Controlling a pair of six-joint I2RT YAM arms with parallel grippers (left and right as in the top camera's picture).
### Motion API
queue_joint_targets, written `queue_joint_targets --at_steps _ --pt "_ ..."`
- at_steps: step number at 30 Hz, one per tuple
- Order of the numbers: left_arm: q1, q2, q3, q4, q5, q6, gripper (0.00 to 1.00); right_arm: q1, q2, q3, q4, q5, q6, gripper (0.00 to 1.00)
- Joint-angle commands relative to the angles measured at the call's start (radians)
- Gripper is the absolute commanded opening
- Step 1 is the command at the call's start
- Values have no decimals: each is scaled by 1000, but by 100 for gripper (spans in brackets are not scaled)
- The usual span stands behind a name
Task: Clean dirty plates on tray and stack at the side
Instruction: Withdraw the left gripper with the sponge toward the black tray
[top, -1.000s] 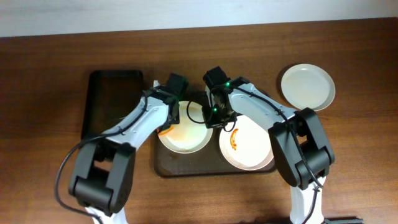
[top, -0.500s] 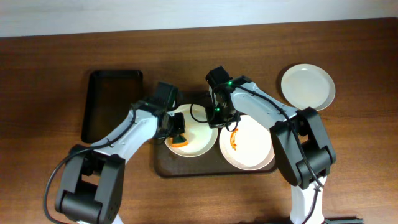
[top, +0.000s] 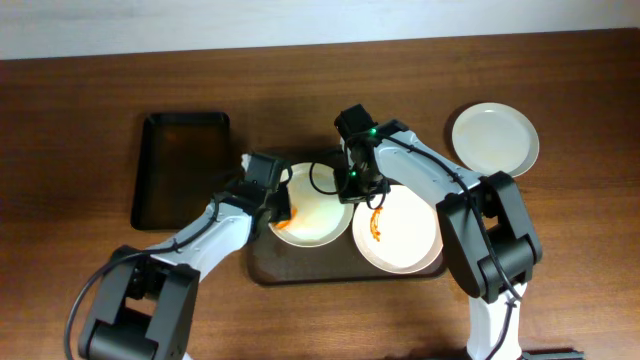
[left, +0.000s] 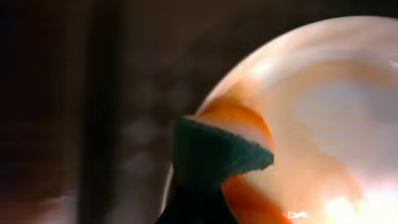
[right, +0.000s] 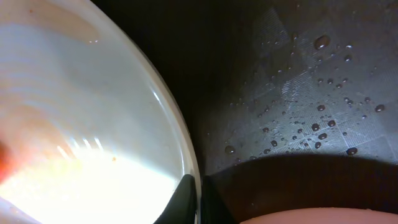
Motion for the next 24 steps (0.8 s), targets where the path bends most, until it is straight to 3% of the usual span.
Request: queue_joint_targets --at_steps 1,9,13,19,24 --pt "20 -74 34 -110 -330 6 0 3 10 -19 -12 54 -10 4" --pt "84 -494 89 -178 -215 6 0 5 -60 21 -14 39 -12 4" --pt "164 -528 89 -315 -193 6 0 5 -164 78 -14 74 -90 4" --pt "186 -510 89 -438 -158 6 0 91 -317 92 -35 568 -96 4" --pt "186 -510 89 -443 -144 6 1 241 -344 93 -3 982 -251 4"
